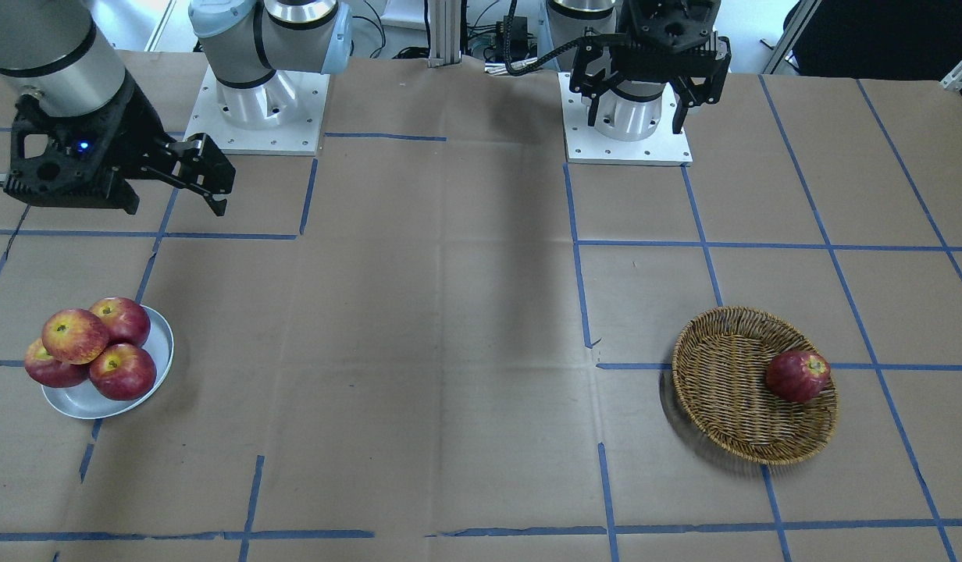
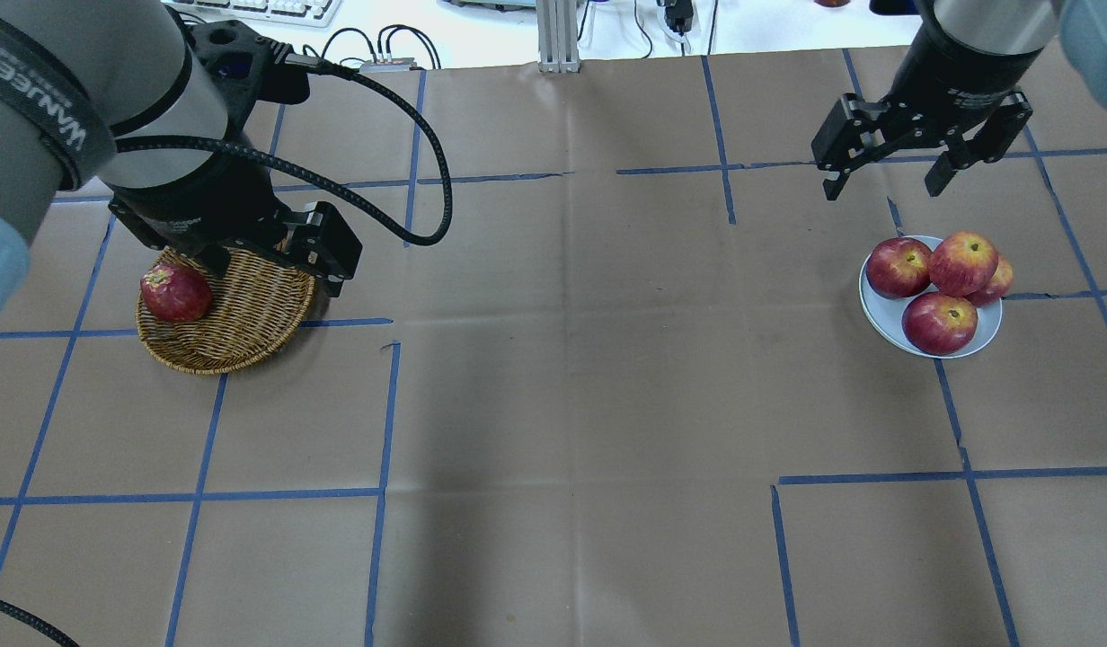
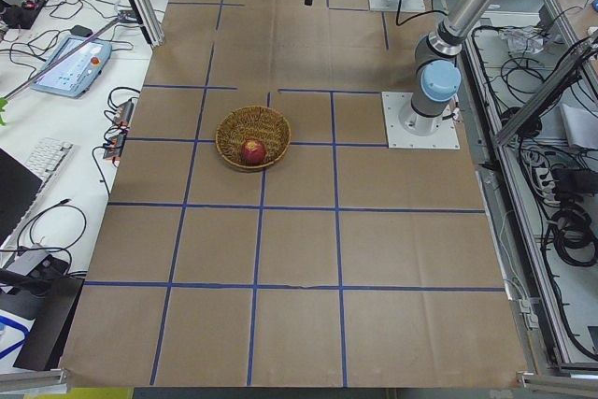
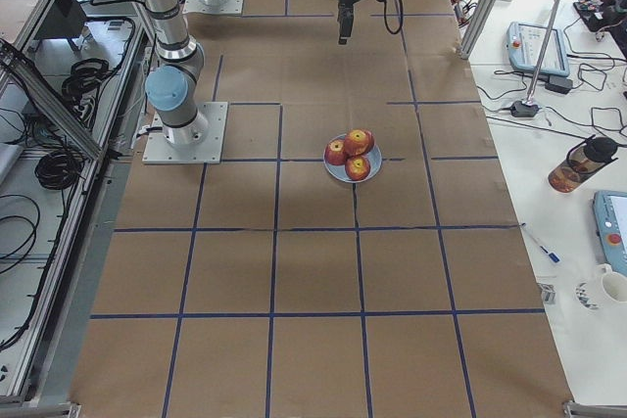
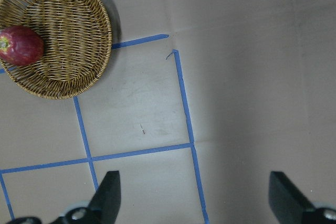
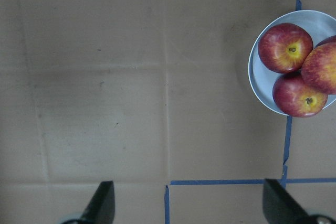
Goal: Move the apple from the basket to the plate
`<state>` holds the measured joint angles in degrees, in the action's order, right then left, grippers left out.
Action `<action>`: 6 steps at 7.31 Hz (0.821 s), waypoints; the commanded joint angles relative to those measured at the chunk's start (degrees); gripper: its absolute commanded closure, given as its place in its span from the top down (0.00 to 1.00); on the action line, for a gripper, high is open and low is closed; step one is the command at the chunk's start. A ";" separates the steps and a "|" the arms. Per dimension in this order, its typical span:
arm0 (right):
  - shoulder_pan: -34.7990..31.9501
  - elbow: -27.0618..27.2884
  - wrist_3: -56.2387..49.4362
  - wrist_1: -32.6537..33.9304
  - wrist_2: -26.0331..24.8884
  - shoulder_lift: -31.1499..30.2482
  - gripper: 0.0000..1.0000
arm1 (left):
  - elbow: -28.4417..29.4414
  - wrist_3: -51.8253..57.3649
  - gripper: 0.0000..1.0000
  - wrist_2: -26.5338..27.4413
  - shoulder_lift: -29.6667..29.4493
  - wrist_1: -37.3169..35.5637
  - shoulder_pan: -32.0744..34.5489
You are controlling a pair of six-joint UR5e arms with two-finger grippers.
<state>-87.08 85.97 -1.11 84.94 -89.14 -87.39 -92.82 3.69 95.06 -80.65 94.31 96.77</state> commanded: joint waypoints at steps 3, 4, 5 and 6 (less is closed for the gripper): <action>-4.50 0.42 4.89 -0.13 -1.57 0.46 1.00 | 0.00 0.00 0.99 -0.05 -0.03 0.00 0.00; -4.41 1.82 4.28 0.22 -1.39 0.72 1.00 | 0.00 0.00 0.99 -0.05 -0.03 0.00 0.00; -4.33 2.70 4.36 1.70 -1.48 0.73 1.00 | 0.00 0.00 0.99 -0.05 -0.03 0.00 0.00; -4.33 2.71 4.27 2.93 -1.65 0.73 1.00 | 0.00 0.00 0.99 0.04 -0.03 0.00 0.00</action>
<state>-91.43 88.20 3.28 86.38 -90.62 -86.70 -92.81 3.69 95.03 -80.68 94.31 96.77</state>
